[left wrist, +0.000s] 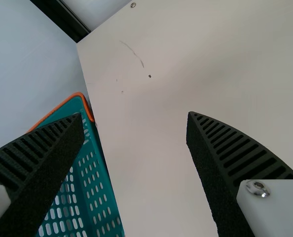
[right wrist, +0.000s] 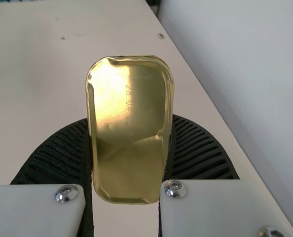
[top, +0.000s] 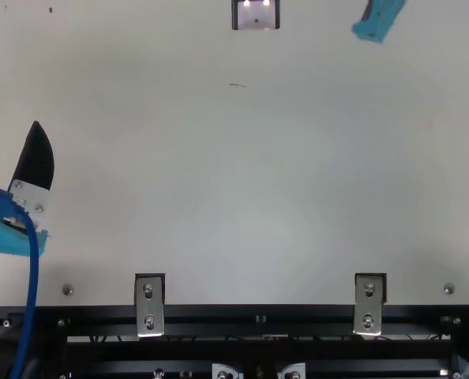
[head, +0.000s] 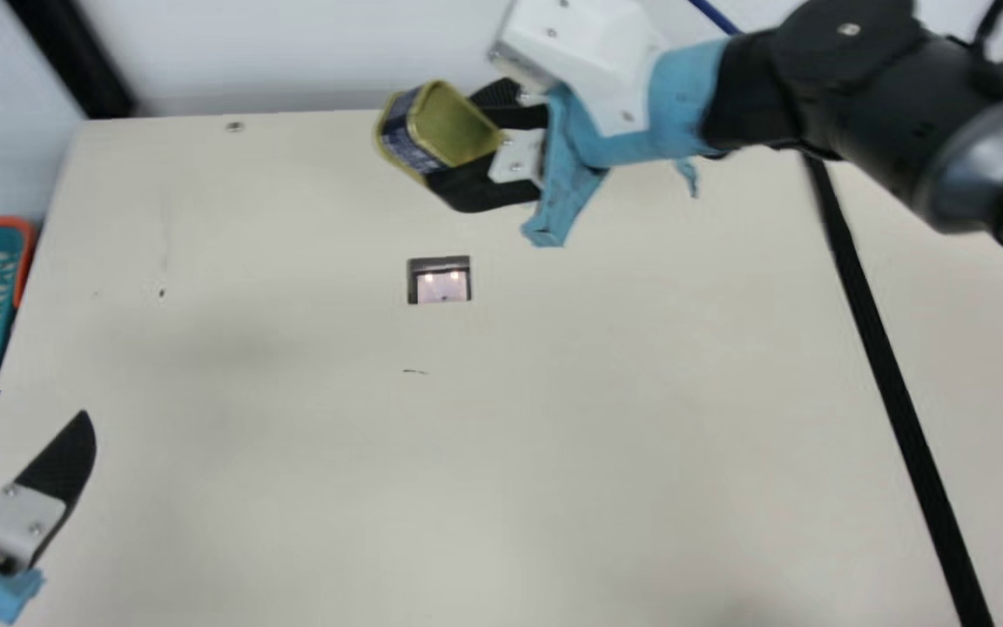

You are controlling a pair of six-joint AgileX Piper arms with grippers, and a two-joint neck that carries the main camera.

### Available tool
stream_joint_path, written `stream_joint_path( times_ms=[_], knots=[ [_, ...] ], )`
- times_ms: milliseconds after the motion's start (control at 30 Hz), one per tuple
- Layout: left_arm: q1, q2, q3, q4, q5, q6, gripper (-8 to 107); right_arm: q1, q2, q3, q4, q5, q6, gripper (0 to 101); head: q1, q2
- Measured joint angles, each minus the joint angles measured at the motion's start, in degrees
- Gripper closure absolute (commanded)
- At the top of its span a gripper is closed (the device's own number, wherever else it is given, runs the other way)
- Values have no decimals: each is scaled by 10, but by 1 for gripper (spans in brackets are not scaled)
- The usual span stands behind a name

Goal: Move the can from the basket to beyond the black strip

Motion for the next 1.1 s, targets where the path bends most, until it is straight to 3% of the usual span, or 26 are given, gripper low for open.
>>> stream_joint_path(
  times_ms=[233, 333, 667, 900, 1100],
  knots=[
    [0, 0, 0, 0, 0, 0, 9, -23, -41, 19, -134, -1, 123, 101, -3, -70],
    [0, 0, 0, 0, 0, 0, 9, -37, -60, 25, -190, 7, 176, 101, -21, -100],
    [0, 0, 0, 0, 0, 0, 9, -87, -113, 44, -380, 74, 324, 101, -23, -164],
    [0, 0, 0, 0, 0, 0, 9, -136, -146, 73, -476, 114, 381, 101, -23, -170],
    [0, 0, 0, 0, 0, 0, 9, -183, -158, 95, -524, 133, 391, 101, -26, -170]
  ],
)
